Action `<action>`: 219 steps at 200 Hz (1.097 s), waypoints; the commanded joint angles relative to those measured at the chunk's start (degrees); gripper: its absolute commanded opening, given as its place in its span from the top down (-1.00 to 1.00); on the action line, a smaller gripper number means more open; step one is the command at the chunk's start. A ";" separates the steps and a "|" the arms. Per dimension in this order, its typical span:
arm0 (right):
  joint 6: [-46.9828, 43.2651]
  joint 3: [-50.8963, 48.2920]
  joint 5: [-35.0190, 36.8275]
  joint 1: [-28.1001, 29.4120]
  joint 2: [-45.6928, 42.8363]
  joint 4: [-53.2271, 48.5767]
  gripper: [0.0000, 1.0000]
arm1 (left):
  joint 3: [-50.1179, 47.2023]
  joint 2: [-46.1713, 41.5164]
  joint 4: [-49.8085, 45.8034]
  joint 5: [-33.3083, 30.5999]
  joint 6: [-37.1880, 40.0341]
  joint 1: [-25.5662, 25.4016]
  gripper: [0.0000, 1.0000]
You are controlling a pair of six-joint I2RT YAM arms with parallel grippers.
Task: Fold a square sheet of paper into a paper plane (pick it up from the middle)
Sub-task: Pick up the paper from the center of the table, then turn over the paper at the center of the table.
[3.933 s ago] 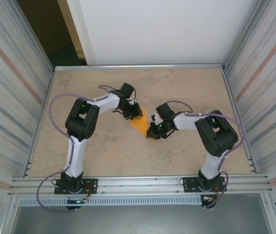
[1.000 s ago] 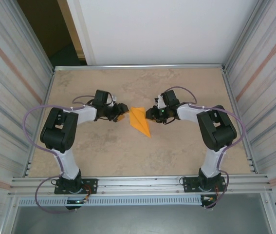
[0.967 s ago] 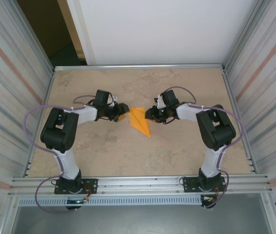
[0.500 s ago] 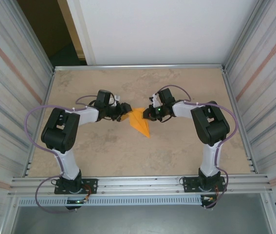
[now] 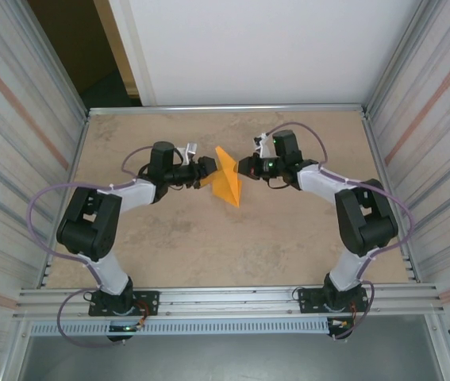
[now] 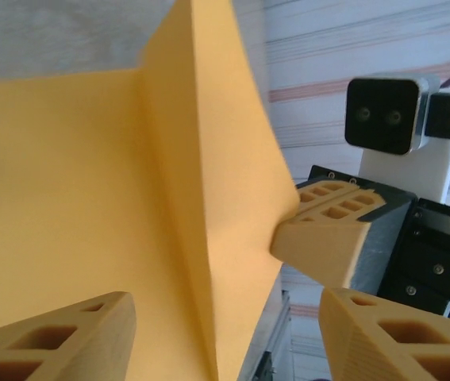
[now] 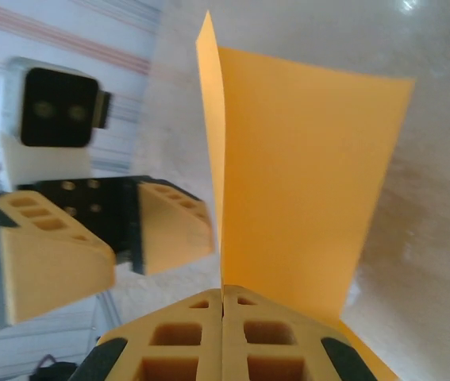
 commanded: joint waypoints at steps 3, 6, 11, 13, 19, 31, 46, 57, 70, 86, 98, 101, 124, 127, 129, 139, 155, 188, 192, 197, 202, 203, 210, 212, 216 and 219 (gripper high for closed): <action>4.93 -1.29 -3.71 -0.83 -3.08 5.26 0.98 | -0.22 -3.06 7.18 3.68 -0.22 -1.40 -0.42; 5.28 -1.50 -3.93 -0.93 -3.30 5.68 0.98 | -0.22 -3.25 7.26 3.65 0.02 -1.49 -0.43; 5.99 -1.59 -4.32 -1.10 -3.59 6.39 0.98 | -0.16 -3.42 7.19 3.64 0.29 -1.72 -0.46; 6.26 -1.63 -4.53 -1.09 -3.67 6.72 0.98 | -0.02 -3.44 7.07 3.64 0.39 -1.76 -0.46; 7.16 -1.73 -5.14 -1.34 -3.97 7.73 0.97 | 0.14 -3.60 6.80 3.61 0.75 -1.92 -0.48; 8.79 -2.04 -6.10 -1.57 -4.49 9.51 0.97 | 0.50 -3.47 6.75 3.75 0.93 -2.14 -0.49; 10.21 -2.12 -7.16 -1.81 -4.88 10.82 0.97 | 1.28 -2.87 7.23 4.78 0.75 -2.49 -0.48; 10.91 -2.23 -7.63 -1.84 -5.12 11.78 0.96 | 1.91 -2.46 7.85 5.43 0.52 -2.99 -0.46; 11.62 -2.35 -8.04 -1.96 -5.33 12.45 0.96 | 2.67 -1.99 8.52 6.13 0.49 -3.43 -0.42; 12.62 -2.51 -8.49 -1.99 -5.33 13.50 0.96 | 3.60 -1.60 8.39 6.55 0.58 -3.79 -0.35; 13.45 -2.65 -9.01 -2.00 -5.31 14.48 0.96 | 3.78 -1.32 9.05 6.66 0.42 -3.88 -0.29; 13.64 -2.61 -9.10 -2.08 -5.31 14.71 0.96 | 3.75 -1.33 9.17 6.74 0.41 -3.88 -0.27; 15.10 -3.05 -9.53 -2.39 -5.39 16.33 0.95 | 3.80 -0.85 11.87 7.37 -0.62 -3.88 -0.12; 15.20 -3.11 -9.54 -2.43 -5.36 16.44 0.95 | 3.72 -0.86 12.26 7.42 -0.69 -3.96 -0.10; 15.31 -3.13 -9.62 -2.44 -5.37 16.52 0.95 | 3.72 -0.84 12.45 7.42 -0.73 -3.96 -0.09; 15.56 -3.26 -9.71 -2.54 -5.44 16.73 0.94 | 3.62 -0.81 13.13 7.42 -0.82 -3.96 -0.02; 15.78 -3.31 -9.63 -2.82 -5.49 16.82 0.93 | 3.37 -0.99 13.74 7.30 -0.58 -3.95 0.08; 16.22 -3.68 -9.62 -3.30 -5.46 16.91 0.90 | 3.07 -1.16 13.47 6.75 0.11 -3.94 0.27; 16.27 -3.72 -9.72 -3.32 -5.47 16.91 0.90 | 3.05 -1.05 13.35 6.78 0.06 -3.88 0.29; 16.31 -3.71 -9.71 -3.39 -5.40 16.91 0.89 | 3.16 -0.92 13.21 6.74 0.14 -3.96 0.31; 16.31 -3.64 -9.68 -3.41 -5.40 16.90 0.89 | 3.22 -0.88 13.02 6.71 0.14 -3.96 0.34; 16.31 -3.65 -9.66 -3.37 -5.40 16.90 0.89 | 3.25 -0.89 13.00 6.67 0.14 -3.92 0.35; 16.39 -3.62 -9.82 -3.33 -5.40 16.89 0.89 | 3.36 -0.64 12.82 6.64 0.14 -3.95 0.38; 16.39 -3.64 -9.82 -3.32 -5.42 16.90 0.89 | 3.36 -0.63 12.81 6.57 0.14 -3.94 0.39; 16.39 -3.63 -9.86 -3.36 -5.36 16.87 0.89 | 3.42 -0.47 12.81 6.56 0.13 -3.94 0.41; 16.39 -3.58 -9.86 -3.33 -5.39 16.90 0.88 | 3.45 -0.40 12.87 6.62 0.12 -3.94 0.43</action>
